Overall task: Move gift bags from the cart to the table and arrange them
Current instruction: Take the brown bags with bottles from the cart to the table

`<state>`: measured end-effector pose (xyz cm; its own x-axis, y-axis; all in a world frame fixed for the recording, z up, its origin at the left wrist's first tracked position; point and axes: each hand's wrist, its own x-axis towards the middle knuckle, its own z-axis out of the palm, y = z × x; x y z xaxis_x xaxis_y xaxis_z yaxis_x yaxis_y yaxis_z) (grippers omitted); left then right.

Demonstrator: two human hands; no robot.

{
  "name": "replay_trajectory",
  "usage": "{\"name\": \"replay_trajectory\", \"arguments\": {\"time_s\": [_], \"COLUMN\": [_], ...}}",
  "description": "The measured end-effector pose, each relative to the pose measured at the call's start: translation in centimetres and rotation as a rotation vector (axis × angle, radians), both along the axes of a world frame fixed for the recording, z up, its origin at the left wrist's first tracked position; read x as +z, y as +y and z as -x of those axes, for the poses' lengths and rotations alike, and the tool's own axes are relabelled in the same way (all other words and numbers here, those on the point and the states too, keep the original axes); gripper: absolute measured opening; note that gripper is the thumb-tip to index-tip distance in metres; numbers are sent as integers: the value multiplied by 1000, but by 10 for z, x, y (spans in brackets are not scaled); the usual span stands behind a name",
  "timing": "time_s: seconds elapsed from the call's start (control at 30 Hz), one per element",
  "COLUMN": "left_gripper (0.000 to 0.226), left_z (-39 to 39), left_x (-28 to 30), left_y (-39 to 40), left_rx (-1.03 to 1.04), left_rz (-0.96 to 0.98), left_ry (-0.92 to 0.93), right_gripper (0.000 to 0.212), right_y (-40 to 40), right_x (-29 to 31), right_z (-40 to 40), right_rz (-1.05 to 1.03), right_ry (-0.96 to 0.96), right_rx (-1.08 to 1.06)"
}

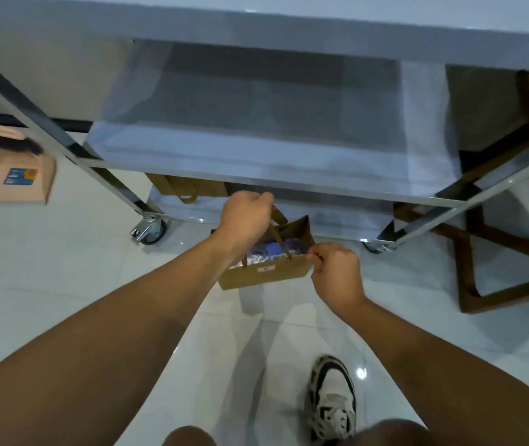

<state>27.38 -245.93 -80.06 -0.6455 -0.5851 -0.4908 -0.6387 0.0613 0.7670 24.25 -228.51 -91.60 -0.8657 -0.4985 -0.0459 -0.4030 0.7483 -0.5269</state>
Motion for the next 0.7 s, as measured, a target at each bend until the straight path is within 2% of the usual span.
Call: {"name": "replay_trajectory", "arguments": {"time_s": [0.13,0.27,0.37,0.5,0.57,0.63,0.7], "left_gripper": [36,35,35,33,30,23,22], "left_z": [-28,-84,-112,-138,-144,-150,-158], "left_x": [74,177,259,352,392,427,462], "left_y": [24,49,67,98,115,136,162], "left_rx": [-4,-65,-129,-312,-414,-554,-601], "left_rz": [-28,-46,-30,1,50,134,171], "left_ry": [-156,-222,-158,-49,20,27,86], "right_gripper": [15,17,17,18,30,50,70], "right_y": [34,61,77,96,108,120,135], "right_x": [81,184,263,351,394,436,480], "right_z": [-49,-103,-140,-189,-213,-229,-240], "right_rz": [-32,-84,-63,-4,89,174,229], "right_ry": [-218,-321,-306,-239,-178,-131,-68], "right_rx": [64,-24,-150,-235,-281,-329,-383]}}
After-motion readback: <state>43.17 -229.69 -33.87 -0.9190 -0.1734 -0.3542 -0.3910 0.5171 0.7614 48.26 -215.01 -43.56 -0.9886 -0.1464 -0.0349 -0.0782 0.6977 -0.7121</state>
